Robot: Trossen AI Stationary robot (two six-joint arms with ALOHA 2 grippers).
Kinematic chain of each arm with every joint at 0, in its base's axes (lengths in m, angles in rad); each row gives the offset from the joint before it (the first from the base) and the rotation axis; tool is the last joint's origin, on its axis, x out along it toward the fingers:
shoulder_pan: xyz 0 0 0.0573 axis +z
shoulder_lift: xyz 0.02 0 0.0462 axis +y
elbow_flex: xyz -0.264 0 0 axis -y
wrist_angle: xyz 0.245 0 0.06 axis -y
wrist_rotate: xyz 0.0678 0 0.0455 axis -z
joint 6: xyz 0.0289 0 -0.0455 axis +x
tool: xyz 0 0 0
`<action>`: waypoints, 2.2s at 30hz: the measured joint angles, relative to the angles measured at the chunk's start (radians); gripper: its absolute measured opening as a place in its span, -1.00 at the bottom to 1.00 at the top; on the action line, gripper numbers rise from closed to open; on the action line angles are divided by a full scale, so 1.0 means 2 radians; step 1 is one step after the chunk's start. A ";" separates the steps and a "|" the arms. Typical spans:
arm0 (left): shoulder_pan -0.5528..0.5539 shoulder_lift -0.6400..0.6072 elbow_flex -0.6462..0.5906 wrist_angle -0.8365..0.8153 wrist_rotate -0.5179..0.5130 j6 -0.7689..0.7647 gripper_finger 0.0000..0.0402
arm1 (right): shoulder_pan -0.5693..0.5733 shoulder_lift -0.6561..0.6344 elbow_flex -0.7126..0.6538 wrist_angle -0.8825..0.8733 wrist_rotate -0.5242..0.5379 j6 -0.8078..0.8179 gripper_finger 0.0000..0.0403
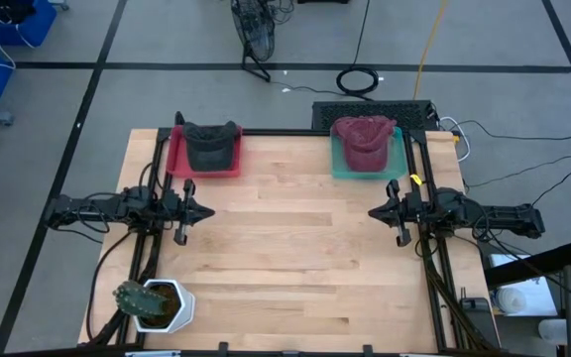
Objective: Pick & Place hat
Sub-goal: Return to Home Position
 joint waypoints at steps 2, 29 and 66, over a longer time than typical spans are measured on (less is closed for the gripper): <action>0.000 0.000 0.000 0.000 0.000 0.000 -0.97 | 0.000 0.000 0.000 0.000 0.000 0.000 -1.00; 0.000 0.000 0.000 -0.005 0.000 -0.004 -0.91 | 0.000 0.000 0.000 -0.004 0.000 0.001 -1.00; 0.000 0.000 0.000 -0.004 0.009 -0.008 -0.98 | 0.000 0.000 0.000 -0.004 0.000 0.002 -1.00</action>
